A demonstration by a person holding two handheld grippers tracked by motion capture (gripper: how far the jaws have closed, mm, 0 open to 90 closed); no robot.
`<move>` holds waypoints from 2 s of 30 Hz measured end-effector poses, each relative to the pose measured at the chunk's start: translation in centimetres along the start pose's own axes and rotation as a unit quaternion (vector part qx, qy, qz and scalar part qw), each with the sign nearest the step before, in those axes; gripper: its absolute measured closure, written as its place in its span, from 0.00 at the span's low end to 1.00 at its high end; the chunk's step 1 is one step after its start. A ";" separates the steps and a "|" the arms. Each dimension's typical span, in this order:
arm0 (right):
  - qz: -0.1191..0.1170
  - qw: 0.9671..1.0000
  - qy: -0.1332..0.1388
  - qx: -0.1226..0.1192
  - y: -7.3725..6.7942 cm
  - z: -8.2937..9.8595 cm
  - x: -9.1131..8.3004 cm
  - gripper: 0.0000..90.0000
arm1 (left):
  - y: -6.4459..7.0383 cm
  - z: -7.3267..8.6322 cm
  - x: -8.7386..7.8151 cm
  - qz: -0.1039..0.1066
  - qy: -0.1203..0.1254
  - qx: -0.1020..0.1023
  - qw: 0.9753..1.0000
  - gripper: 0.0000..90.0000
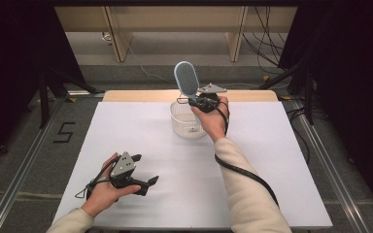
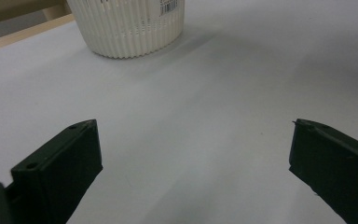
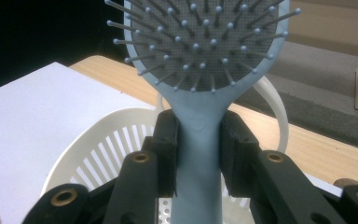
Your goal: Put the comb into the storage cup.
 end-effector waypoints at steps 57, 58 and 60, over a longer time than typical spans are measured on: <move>-0.058 0.998 -0.032 -0.006 -0.8 1.7 -2.9 0.33 | 0.1 0.1 0.1 0.000 -0.004 -0.001 1.000 0.02; -0.060 0.998 -0.033 -0.006 -0.8 1.7 -3.0 0.32 | 0.1 0.0 0.1 -0.001 -0.003 0.000 1.000 0.02; -0.062 0.998 -0.033 -0.007 -0.8 1.6 -3.2 0.31 | 0.1 0.1 0.1 -0.001 -0.003 0.000 1.000 0.02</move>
Point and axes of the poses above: each handheld gripper's, and its own axes: x roughly forward along the jaws, z roughly out of its underside, y roughly to its right, the point moved 8 cm from there along x, roughly forward along the jaws, and after that the axes turned 7 degrees about -z, right-handed, at the moved point
